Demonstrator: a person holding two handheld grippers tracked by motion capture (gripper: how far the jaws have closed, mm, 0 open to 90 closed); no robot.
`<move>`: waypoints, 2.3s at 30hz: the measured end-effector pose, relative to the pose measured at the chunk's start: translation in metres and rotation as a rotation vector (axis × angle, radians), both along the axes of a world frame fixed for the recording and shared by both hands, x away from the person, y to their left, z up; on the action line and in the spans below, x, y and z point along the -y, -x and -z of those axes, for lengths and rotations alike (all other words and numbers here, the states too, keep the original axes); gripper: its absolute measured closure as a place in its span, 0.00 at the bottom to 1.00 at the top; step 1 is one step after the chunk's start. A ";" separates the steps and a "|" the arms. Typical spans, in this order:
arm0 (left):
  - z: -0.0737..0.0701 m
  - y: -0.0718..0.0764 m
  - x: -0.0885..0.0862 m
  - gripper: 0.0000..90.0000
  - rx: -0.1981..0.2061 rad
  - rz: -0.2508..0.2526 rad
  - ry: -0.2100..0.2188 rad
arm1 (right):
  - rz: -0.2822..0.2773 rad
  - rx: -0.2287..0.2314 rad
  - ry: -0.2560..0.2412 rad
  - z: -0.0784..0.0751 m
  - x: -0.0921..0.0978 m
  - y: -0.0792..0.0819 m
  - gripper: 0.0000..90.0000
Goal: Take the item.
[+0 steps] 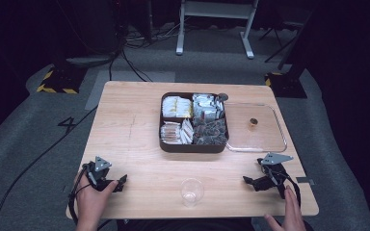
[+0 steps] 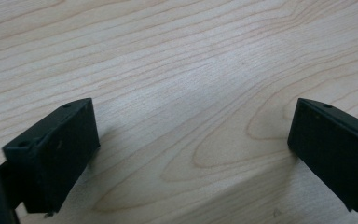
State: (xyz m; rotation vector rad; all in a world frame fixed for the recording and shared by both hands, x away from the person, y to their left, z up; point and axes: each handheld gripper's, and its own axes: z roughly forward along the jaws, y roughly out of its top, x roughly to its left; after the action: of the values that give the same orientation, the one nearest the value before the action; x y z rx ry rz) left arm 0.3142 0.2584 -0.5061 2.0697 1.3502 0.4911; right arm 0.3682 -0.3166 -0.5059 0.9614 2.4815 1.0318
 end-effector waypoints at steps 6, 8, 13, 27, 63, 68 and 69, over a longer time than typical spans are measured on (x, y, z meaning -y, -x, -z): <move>0.000 0.000 0.000 0.01 -0.002 0.009 0.000 | -0.019 0.000 0.001 0.000 0.000 -0.002 0.00; 0.000 -0.001 0.000 0.01 -0.003 0.026 -0.004 | -0.033 -0.004 -0.003 0.000 0.002 -0.002 0.00; 0.000 -0.001 0.002 0.01 -0.003 0.024 0.000 | -0.034 -0.003 0.000 0.000 0.000 -0.004 0.00; -0.016 -0.003 0.011 0.35 -0.013 -0.111 0.050 | -0.009 -0.003 -0.001 0.000 -0.002 -0.001 0.00; -0.141 -0.074 0.117 0.43 0.126 0.123 0.151 | -0.043 -0.001 -0.002 0.000 -0.004 -0.007 0.00; -0.144 -0.092 0.135 0.43 0.126 0.163 0.147 | -0.048 -0.001 -0.003 0.000 -0.004 -0.007 0.00; -0.144 -0.092 0.135 0.43 0.126 0.163 0.147 | -0.048 -0.001 -0.003 0.000 -0.004 -0.007 0.00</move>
State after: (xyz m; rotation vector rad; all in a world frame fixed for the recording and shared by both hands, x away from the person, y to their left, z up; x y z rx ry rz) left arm 0.4065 0.1233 -0.3621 1.9743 1.1007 0.4310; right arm 0.3755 -0.3122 -0.5059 0.9072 2.5165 1.0498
